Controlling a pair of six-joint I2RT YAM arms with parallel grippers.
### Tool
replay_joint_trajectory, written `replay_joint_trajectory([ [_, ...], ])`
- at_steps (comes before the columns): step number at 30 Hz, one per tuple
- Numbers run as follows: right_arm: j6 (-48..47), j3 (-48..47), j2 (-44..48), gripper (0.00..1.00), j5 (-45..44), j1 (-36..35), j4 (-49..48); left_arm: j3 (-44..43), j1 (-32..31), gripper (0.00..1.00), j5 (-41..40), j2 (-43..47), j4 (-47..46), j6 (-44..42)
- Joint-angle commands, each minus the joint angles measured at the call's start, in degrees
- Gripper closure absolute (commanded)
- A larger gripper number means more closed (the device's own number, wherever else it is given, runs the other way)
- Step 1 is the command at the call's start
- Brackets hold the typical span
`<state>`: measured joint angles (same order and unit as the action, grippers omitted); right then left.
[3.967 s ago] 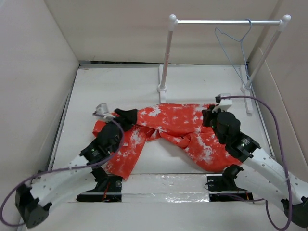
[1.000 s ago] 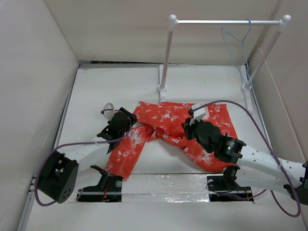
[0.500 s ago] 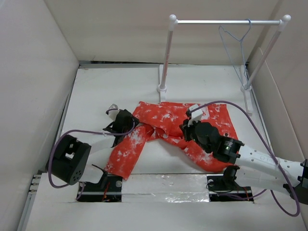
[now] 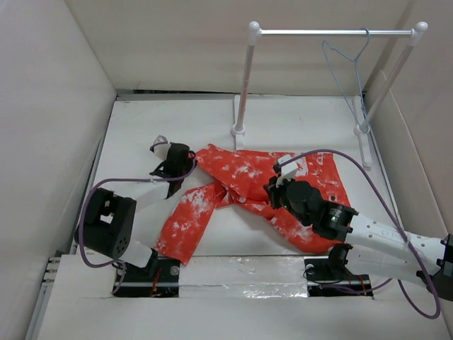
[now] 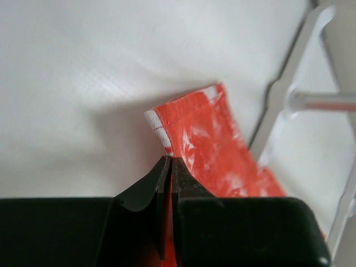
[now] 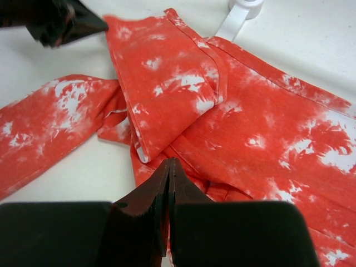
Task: Place the trousers on the hanger
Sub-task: Flatten out the trousers at the center of the board.
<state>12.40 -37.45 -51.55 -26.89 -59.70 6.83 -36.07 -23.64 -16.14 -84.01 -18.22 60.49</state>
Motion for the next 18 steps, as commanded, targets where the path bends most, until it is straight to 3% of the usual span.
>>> replay_joint_trajectory([
  [1, 0.6, 0.6, 1.5, 0.94, -3.0, -0.4, -2.3, -9.3, 3.8, 1.00, -2.0, 1.7, 2.9, -3.8],
  [7, 1.6, 1.0, 1.3, 0.87, -5.1, 4.3, -2.2, -18.1, 13.6, 1.00, -5.7, 9.2, 12.6, -12.6],
  [12, 1.7, 1.3, 1.9, 0.84, -2.6, 10.9, -4.5, -21.1, 30.1, 1.00, 3.6, 14.5, 8.9, -18.6],
  [18, 1.3, -1.2, 0.7, 0.68, 3.1, 26.2, -6.1, -29.4, 39.4, 1.00, 10.9, 12.7, 8.8, -26.0],
])
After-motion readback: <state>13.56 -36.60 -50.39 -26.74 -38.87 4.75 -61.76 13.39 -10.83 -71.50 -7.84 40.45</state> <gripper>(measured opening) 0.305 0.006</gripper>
